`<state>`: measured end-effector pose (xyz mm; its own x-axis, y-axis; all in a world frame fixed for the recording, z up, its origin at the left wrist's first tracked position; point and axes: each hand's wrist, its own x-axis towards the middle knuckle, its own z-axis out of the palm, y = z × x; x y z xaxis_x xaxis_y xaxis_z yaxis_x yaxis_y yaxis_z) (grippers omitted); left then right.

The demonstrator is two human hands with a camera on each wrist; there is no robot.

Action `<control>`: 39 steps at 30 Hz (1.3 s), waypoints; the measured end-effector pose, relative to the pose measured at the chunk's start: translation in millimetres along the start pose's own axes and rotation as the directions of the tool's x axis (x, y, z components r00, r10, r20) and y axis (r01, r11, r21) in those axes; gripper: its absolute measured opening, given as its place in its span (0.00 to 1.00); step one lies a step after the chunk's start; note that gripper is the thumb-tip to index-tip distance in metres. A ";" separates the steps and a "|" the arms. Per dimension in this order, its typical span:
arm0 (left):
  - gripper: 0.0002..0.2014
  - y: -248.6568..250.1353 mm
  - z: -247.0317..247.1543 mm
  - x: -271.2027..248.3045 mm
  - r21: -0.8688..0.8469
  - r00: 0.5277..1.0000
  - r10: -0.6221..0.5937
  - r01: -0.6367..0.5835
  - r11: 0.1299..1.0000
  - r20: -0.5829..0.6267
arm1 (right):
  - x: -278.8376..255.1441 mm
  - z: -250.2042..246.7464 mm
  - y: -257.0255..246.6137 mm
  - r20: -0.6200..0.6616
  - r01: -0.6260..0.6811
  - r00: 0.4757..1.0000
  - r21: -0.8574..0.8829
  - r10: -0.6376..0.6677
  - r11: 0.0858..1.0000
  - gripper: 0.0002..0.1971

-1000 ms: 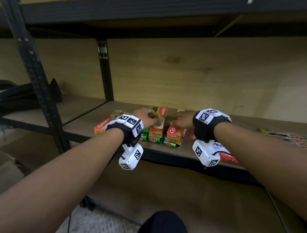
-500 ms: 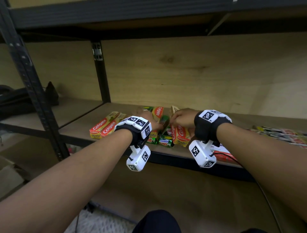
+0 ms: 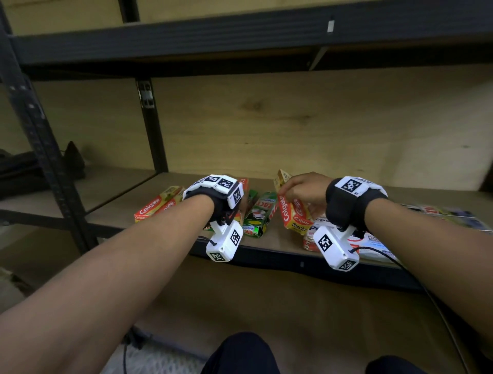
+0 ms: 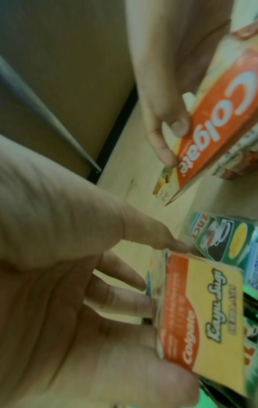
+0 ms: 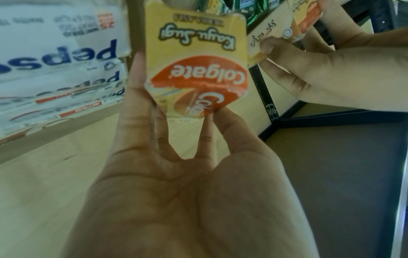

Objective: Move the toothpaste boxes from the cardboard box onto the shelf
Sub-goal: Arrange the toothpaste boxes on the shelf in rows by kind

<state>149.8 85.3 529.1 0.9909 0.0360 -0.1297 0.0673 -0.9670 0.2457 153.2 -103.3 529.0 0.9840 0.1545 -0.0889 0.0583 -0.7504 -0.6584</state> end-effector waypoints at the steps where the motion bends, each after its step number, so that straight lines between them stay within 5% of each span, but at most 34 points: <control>1: 0.25 -1.3 -2.3 -2.4 -0.046 1.000 -0.016 0.017 0.999 0.021 | -1.5 -1.2 0.4 0.002 0.000 1.000 -0.001 0.000 1.000 0.14; 8: 0.10 -23.2 -26.1 -10.4 -0.200 0.998 0.013 -0.025 0.979 -0.061 | 3.1 8.4 -11.8 -0.029 0.015 1.000 0.072 -0.013 0.997 0.13; 12: 0.13 -56.3 -45.8 -6.2 -0.250 0.993 -0.060 0.032 0.968 -0.104 | 11.4 29.0 -33.2 -0.039 0.042 0.999 0.151 -0.037 0.988 0.09; 19: 0.12 -141.9 -67.2 26.9 -0.014 0.958 -0.226 0.228 0.974 -0.179 | 25.9 73.4 -86.8 -0.015 0.143 0.990 0.219 -0.143 0.965 0.09; 27: 0.04 -230.6 -41.8 67.2 0.001 0.939 -0.321 0.324 0.946 -0.126 | 54.9 131.4 -144.0 0.031 0.185 0.980 0.241 -0.198 0.953 0.09; 33: 0.25 -239.4 -39.9 52.1 -0.156 0.924 -0.335 0.309 0.938 -0.185 | 85.5 173.6 -174.6 0.085 0.179 0.978 0.115 -0.190 0.977 0.13; 39: 0.23 -234.6 -37.0 42.9 -0.340 0.953 -0.245 0.173 0.924 -0.180 | 112.5 191.4 -181.6 0.141 0.178 0.968 0.186 -0.206 0.966 0.19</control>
<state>180.9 323.1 501.5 0.9485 0.3167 -0.0107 0.2737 -0.8016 0.5315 221.1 173.4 495.6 0.9171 0.3946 -0.0563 0.2001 -0.5780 -0.7911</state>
